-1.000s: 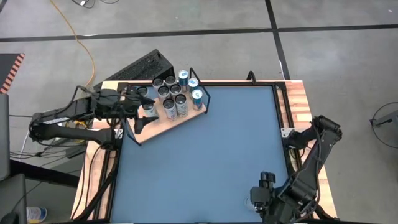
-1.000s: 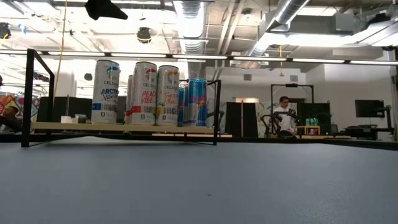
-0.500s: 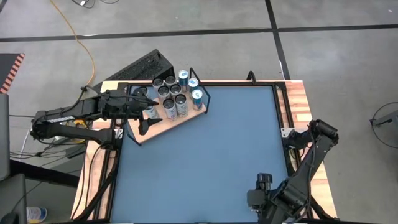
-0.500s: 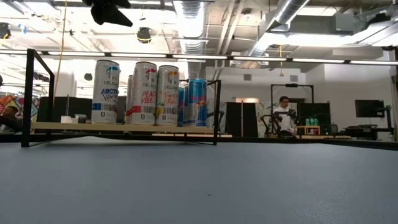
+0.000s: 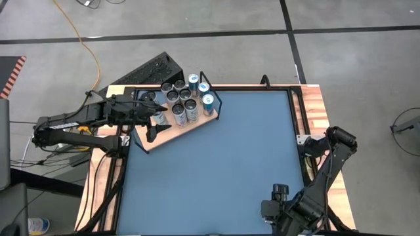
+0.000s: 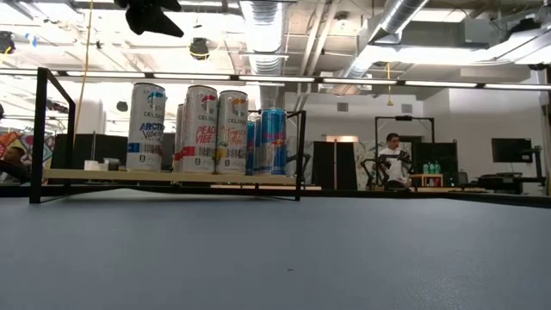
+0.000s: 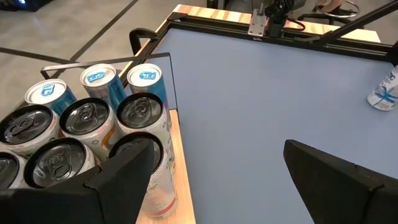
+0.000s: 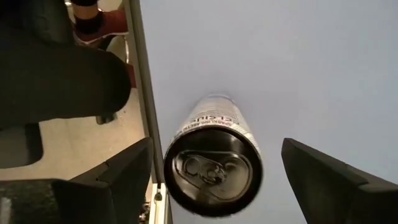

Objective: Place canned beverage on shelf
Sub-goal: Put the white and blue soda can on the shelf aligned with the other white and blue soda cans

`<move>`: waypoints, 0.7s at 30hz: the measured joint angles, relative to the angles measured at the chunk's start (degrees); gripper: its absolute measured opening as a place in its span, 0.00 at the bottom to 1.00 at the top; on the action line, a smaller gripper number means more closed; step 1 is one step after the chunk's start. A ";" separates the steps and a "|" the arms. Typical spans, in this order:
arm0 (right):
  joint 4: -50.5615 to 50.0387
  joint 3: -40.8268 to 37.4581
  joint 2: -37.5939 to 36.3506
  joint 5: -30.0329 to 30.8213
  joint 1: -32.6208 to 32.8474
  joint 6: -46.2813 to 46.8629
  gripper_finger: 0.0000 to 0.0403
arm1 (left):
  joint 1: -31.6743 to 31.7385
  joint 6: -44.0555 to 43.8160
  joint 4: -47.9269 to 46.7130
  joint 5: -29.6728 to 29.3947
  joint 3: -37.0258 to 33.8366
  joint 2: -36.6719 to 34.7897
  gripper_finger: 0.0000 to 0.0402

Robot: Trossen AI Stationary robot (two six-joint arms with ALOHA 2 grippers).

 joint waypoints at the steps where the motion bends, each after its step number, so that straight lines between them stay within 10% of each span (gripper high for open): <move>1: -0.34 -0.05 0.21 -0.02 0.11 0.22 0.84 | 0.00 -0.06 0.00 -0.02 0.00 0.00 0.86; 11: -1.20 -0.06 3.57 -3.94 -0.55 0.00 0.80 | -1.49 -0.87 -0.02 -0.02 -0.02 0.00 0.86; 21: -3.73 0.00 3.70 -2.92 -1.34 -6.65 0.53 | -1.81 -3.13 0.01 -0.04 -0.02 0.10 0.86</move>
